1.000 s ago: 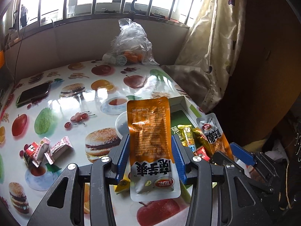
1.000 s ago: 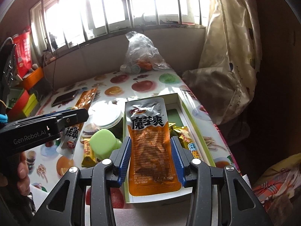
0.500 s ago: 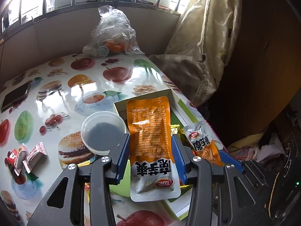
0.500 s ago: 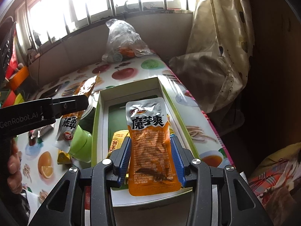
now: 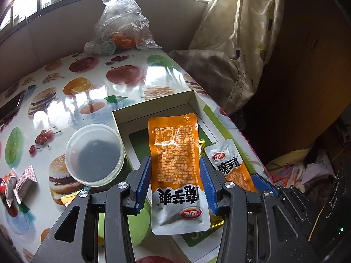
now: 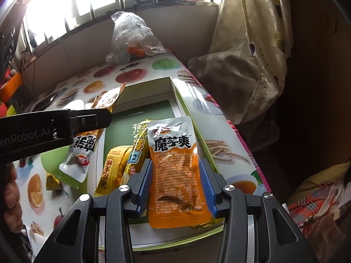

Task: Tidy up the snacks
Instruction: 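Carry both orange packets over the green box with both grippers, then lower both orange packets into the box and open both grippers, then move both open grippers back over the loose snacks on the table, then grasp the yellow peanut-crisp packet with the right gripper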

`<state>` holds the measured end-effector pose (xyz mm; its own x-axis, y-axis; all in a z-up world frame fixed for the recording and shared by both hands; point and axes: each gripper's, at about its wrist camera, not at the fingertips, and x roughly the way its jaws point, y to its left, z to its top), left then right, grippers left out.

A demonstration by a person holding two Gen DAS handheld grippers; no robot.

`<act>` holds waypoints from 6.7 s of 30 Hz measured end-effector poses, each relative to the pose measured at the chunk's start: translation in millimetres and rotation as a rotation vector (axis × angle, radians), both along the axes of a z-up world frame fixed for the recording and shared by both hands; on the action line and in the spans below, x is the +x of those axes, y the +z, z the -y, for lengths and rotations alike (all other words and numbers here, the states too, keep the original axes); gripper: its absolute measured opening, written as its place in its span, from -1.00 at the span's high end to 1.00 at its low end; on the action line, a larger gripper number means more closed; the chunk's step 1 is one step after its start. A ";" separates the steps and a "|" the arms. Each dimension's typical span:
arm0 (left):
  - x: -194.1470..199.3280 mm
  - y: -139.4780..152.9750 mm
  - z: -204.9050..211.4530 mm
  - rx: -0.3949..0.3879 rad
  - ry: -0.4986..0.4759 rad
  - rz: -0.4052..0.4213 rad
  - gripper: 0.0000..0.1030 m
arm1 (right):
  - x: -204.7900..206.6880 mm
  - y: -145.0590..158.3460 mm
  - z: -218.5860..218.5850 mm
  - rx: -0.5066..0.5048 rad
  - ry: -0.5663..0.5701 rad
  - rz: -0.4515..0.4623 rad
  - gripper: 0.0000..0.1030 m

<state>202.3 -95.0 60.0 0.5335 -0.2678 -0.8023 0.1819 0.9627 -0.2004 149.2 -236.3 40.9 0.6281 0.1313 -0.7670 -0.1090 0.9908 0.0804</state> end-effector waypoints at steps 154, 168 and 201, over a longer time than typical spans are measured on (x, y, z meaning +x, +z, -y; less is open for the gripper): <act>-120.5 -43.2 -272.6 -0.074 0.551 -0.006 0.03 | -16.5 -11.1 -246.8 -0.188 0.505 -0.082 -0.12; -112.3 -42.6 -280.3 -0.023 0.523 -0.009 0.03 | -23.3 -27.4 -255.1 -0.111 0.537 -0.146 0.43; -22.9 -49.8 -227.4 0.097 0.158 -0.036 0.03 | -33.3 -29.7 -235.2 0.047 0.551 -0.145 0.60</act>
